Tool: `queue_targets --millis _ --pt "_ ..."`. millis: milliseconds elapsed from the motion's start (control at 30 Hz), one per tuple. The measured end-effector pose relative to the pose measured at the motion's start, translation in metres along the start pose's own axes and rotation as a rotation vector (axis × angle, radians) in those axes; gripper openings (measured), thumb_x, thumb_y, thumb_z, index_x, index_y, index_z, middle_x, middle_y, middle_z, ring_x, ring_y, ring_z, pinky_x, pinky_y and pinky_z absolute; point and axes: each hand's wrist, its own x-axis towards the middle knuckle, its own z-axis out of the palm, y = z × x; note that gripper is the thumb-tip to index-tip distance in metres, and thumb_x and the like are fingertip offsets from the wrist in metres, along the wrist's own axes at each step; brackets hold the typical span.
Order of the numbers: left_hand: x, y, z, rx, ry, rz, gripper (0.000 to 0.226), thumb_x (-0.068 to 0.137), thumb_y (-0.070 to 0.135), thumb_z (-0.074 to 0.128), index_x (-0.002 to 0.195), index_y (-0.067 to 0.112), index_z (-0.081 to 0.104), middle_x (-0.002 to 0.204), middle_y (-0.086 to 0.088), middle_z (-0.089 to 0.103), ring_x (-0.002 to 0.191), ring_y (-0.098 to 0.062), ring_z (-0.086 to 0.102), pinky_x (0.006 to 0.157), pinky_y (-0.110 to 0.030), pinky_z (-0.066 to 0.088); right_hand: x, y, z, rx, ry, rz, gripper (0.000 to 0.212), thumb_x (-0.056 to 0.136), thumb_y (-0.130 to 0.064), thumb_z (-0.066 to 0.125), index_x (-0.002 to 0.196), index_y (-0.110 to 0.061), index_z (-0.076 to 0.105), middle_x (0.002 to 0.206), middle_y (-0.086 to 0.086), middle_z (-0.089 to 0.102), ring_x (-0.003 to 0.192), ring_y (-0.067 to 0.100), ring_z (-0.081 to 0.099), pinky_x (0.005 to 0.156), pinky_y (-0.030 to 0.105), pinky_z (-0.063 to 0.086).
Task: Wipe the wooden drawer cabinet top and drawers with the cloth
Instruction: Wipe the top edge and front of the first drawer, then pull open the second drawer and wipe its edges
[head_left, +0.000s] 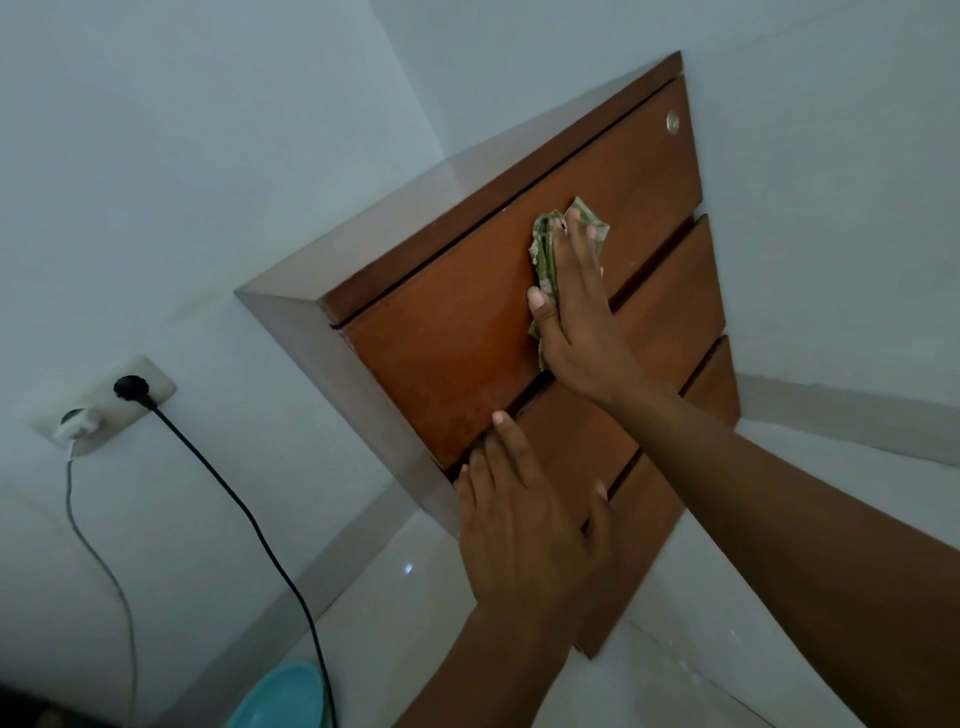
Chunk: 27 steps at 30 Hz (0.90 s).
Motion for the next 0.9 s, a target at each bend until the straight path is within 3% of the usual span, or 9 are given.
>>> queue_targets --millis 100,233,433,633,767,867,900 --pt "0.006 -0.006 0.000 0.004 0.013 0.039 0.105 0.085 0.069 0.033 0.159 -0.001 0.006 0.140 -0.015 0.055 0.123 -0.029 0.053 0.104 -0.044 0.046 0.000 -0.001 0.000 -0.011 0.000 0.011 0.066 0.108 -0.037 0.032 0.161 -0.013 0.001 0.170 0.006 -0.010 0.156 0.024 -0.015 0.125 0.060 0.005" --pt "0.014 -0.016 0.004 0.078 0.057 0.101 0.105 0.087 0.072 0.037 0.157 -0.004 0.017 0.115 -0.011 0.057 0.099 -0.025 0.050 0.088 -0.044 0.048 0.000 -0.001 0.000 -0.018 0.001 0.007 0.066 0.108 -0.037 0.031 0.161 -0.012 0.000 0.170 0.006 -0.010 0.156 0.024 -0.015 0.124 0.060 0.005" --pt "0.022 -0.010 -0.005 0.066 0.062 0.087 0.118 0.082 0.090 0.009 0.158 0.000 0.015 0.111 -0.011 0.051 0.096 -0.024 0.045 0.084 -0.043 0.041 0.002 0.000 -0.003 -0.026 -0.025 -0.008 0.067 0.109 -0.037 0.033 0.161 -0.013 0.000 0.170 0.007 -0.010 0.156 0.024 -0.015 0.124 0.060 0.007" --pt "0.011 0.006 -0.013 -0.042 -0.019 0.067 0.126 0.071 0.096 -0.004 0.160 0.007 -0.006 0.128 -0.006 0.041 0.111 -0.018 0.040 0.098 -0.035 0.038 0.008 0.003 -0.014 -0.053 -0.052 -0.022 0.067 0.107 -0.036 0.035 0.161 -0.011 0.004 0.170 0.010 -0.004 0.157 0.028 -0.007 0.127 0.049 0.008" --pt "0.002 0.015 -0.019 -0.047 -0.047 0.071 0.125 0.073 0.097 0.007 0.160 0.008 -0.009 0.130 -0.006 0.040 0.114 -0.020 0.040 0.100 -0.039 0.040 0.015 0.005 -0.033 -0.068 -0.040 -0.036 0.067 0.096 0.005 0.051 0.157 -0.007 0.027 0.167 0.014 0.018 0.155 0.031 0.015 0.125 0.032 0.017" --pt "0.003 0.019 -0.026 -0.065 -0.124 0.072 0.127 0.065 0.098 -0.005 0.158 0.012 -0.017 0.139 -0.006 0.035 0.122 -0.022 0.037 0.107 -0.040 0.037 0.019 0.002 -0.049 -0.104 0.026 -0.059 0.061 0.084 0.015 0.052 0.143 0.000 0.050 0.148 0.023 0.049 0.138 0.039 0.047 0.115 0.051 0.040" --pt "0.003 0.019 -0.029 -0.079 -0.146 0.082 0.126 0.064 0.097 -0.008 0.157 0.014 -0.019 0.141 -0.006 0.034 0.124 -0.022 0.036 0.108 -0.040 0.036 0.021 0.001 -0.056 -0.108 0.032 -0.053 0.055 0.085 0.013 0.051 0.138 0.000 0.055 0.140 0.023 0.057 0.127 0.039 0.056 0.107 0.051 0.048"
